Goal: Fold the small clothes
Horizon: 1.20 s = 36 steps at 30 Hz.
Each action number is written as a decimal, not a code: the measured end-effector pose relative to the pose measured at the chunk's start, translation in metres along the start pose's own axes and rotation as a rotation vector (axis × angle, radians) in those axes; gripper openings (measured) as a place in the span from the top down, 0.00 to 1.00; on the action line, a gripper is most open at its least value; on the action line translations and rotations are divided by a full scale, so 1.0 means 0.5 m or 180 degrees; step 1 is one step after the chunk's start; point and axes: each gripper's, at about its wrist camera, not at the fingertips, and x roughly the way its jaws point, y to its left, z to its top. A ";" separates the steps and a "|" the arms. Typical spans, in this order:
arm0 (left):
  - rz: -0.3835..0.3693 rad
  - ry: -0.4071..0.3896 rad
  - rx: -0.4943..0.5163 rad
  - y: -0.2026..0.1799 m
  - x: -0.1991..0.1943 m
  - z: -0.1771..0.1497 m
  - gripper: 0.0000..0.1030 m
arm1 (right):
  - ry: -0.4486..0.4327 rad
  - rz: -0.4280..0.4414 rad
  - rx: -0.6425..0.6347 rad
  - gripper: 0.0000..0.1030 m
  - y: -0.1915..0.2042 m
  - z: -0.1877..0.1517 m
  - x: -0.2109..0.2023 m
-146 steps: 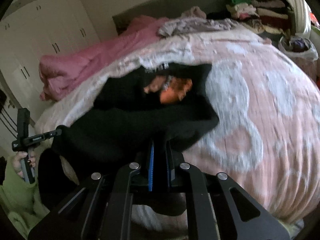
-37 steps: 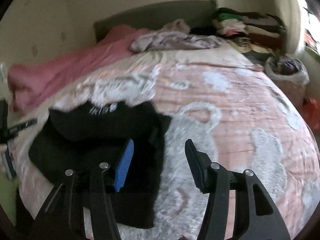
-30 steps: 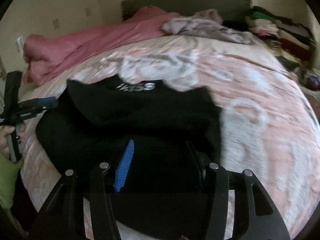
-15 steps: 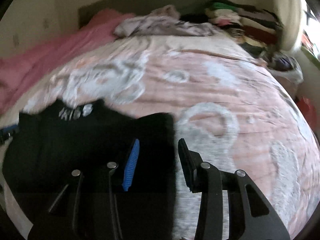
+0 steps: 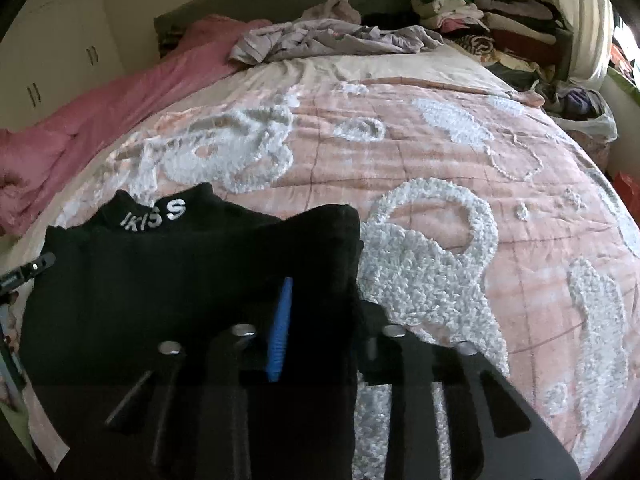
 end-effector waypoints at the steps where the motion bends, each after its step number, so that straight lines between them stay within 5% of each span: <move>1: -0.0002 -0.0031 0.0019 -0.003 -0.004 0.001 0.89 | -0.0035 -0.0004 0.0002 0.90 -0.001 0.000 -0.004; 11: -0.0102 -0.0475 0.0004 -0.003 -0.057 0.039 0.96 | -0.0551 -0.0014 0.0099 0.93 -0.024 0.026 -0.068; 20: 0.0213 -0.0119 0.0061 0.004 0.027 0.017 0.88 | -0.0205 -0.0241 0.0121 0.91 -0.033 0.000 0.012; 36: 0.0235 -0.0064 0.0149 -0.010 0.001 0.011 0.70 | -0.0194 -0.0269 0.0411 0.63 -0.063 -0.018 -0.014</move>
